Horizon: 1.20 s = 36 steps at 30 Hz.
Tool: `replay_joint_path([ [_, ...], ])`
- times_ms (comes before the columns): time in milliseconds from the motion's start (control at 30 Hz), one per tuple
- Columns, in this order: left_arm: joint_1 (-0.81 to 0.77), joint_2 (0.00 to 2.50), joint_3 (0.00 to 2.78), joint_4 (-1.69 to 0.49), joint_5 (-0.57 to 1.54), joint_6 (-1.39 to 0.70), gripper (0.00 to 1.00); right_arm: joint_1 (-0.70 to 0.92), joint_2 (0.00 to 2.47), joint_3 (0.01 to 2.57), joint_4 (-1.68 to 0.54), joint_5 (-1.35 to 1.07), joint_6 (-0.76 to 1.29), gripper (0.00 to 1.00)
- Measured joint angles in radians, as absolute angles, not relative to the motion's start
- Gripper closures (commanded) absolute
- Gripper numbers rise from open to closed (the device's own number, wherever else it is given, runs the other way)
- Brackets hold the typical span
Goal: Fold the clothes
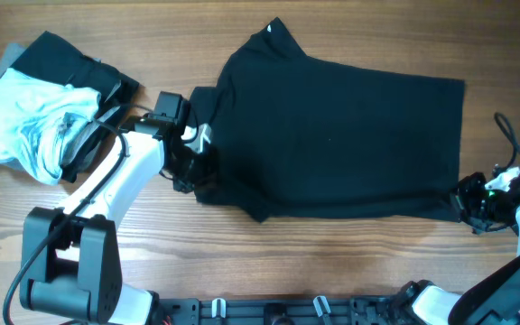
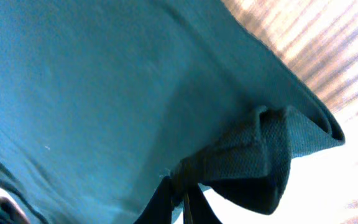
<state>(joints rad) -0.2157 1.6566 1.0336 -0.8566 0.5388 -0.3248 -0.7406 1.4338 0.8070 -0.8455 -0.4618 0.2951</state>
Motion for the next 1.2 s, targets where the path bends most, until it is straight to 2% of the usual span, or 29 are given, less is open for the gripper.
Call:
replay_joint_path([
  [333,-0.216,1.657,1.036,-0.517,0.521,-0.347,0.96,-0.737,1.434,0.808,-0.709,-0.501,0.394,0.95],
  [800,-0.216,1.657,1.036,-0.36,0.342,-0.351,0.96,-0.604,1.436,0.809,-0.492,-0.481,0.465,0.96],
  [833,-0.216,1.657,1.036,-0.36,0.337,-0.351,0.94,-0.604,1.436,0.809,-0.479,-0.481,0.468,0.87],
  [867,-0.216,1.657,1.036,-0.36,0.334,-0.351,0.89,-0.604,1.437,0.809,-0.464,-0.481,0.471,0.69],
  [900,-0.216,1.657,1.036,-0.36,0.332,-0.351,0.77,-0.603,1.438,0.809,-0.448,-0.481,0.467,0.47],
  [933,-0.216,1.657,1.036,-0.36,0.328,-0.351,0.69,-0.599,1.439,0.809,-0.433,-0.481,0.474,0.33],
  [967,-0.216,1.657,1.036,-0.36,0.325,-0.352,0.66,-0.598,1.439,0.809,-0.423,-0.48,0.476,0.28],
  [1000,-0.216,1.657,1.036,-0.358,0.318,-0.359,0.53,-0.593,1.439,0.809,-0.41,-0.479,0.471,0.26],
  [1033,-0.216,1.657,1.036,-0.359,0.317,-0.356,0.52,-0.59,1.439,0.809,-0.406,-0.479,0.469,0.23],
  [1200,-0.216,1.657,1.036,-0.423,0.284,-0.354,0.43,-0.59,1.44,0.809,-0.464,-0.478,0.448,0.21],
])
